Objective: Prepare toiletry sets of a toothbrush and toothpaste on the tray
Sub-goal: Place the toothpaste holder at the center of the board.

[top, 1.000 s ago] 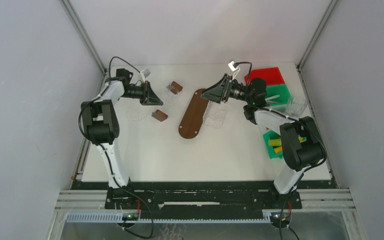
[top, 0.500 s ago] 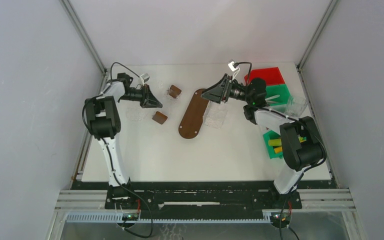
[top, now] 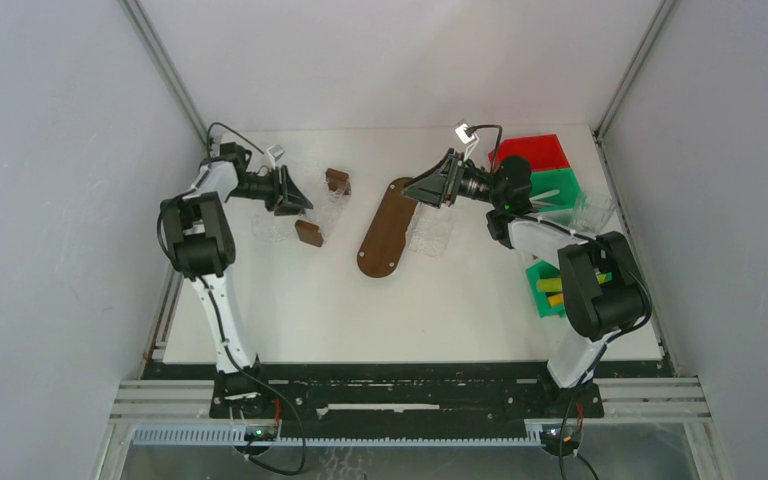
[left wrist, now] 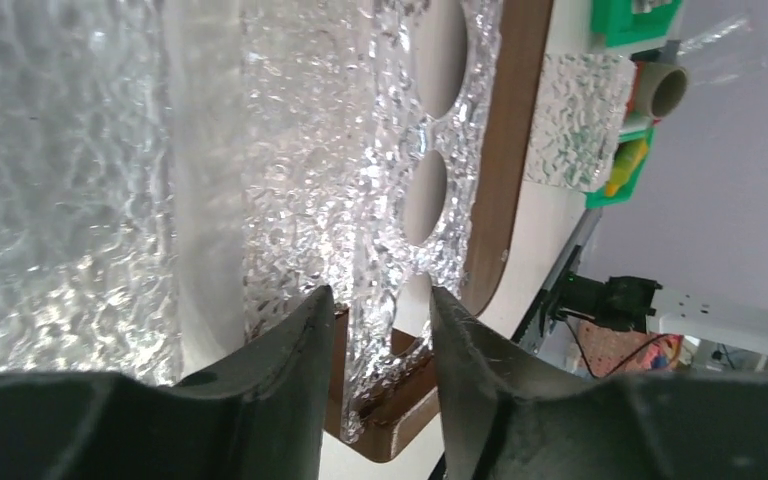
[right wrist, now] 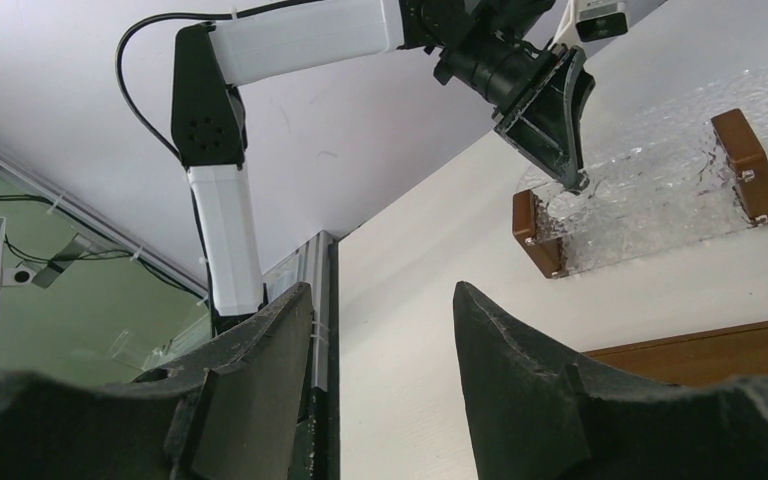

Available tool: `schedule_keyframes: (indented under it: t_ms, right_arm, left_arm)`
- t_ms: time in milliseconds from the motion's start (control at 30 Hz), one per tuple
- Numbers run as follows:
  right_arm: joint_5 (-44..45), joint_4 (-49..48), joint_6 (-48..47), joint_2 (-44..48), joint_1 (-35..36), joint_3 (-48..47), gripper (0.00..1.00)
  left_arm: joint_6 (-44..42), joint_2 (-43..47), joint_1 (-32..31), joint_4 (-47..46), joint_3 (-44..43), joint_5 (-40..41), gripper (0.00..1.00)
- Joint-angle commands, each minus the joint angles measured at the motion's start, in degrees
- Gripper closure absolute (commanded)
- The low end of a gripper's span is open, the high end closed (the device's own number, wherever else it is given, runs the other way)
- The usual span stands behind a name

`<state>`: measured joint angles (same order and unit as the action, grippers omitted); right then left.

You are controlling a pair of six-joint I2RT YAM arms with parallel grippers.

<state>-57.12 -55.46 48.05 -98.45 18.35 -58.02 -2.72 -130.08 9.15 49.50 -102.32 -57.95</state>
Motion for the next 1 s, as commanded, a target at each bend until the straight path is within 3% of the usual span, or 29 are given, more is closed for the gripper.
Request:
schedule_keyframes:
  t_ms: [0, 167, 300, 433, 567, 633, 800, 900, 967]
  right_arm:
    - [-0.33, -0.82, -1.24, 0.15, -0.02, -0.69, 0.38]
    - [-0.35, 1.15, -2.88, 0.6, 0.27, -0.94, 0.38]
    - [-0.01, 4.14, -5.61, 1.4, 0.76, -1.21, 0.38]
    - [0.34, 8.59, -9.92, 3.1, 1.44, -1.31, 0.38]
    - [1.65, 14.64, -15.96, 5.17, 2.1, -1.35, 0.38]
    - [1.9, 15.66, -16.68, 5.51, 2.3, -1.38, 0.37]
    - [3.06, 17.86, -18.51, 6.05, 2.22, -1.39, 0.38]
    - [3.93, 19.83, -20.16, 6.43, 2.21, -1.66, 0.38]
    - [4.32, 21.02, -21.03, 6.15, 2.21, -2.05, 0.38]
  left_arm:
    - [3.4, 4.03, -0.03, -2.35, -4.19, 6.86, 0.51]
    - [6.92, 12.61, -0.03, -6.89, -1.92, 20.3, 0.42]
    - [9.39, 27.19, -3.01, -16.5, 10.12, 35.59, 0.38]
    - [10.11, 43.71, -12.43, -31.51, 26.85, 51.11, 0.31]
    - [5.51, 55.21, -23.54, -44.1, 40.89, 62.26, 0.28]
    - [5.29, 57.01, -26.45, -45.64, 43.63, 64.88, 0.3]
    - [6.02, 52.93, -29.11, -40.21, 41.58, 66.39, 0.48]
    - [4.97, 49.28, -31.47, -38.88, 39.88, 66.82, 0.69]
    - [4.32, 46.52, -32.82, -38.2, 38.54, 66.73, 0.74]
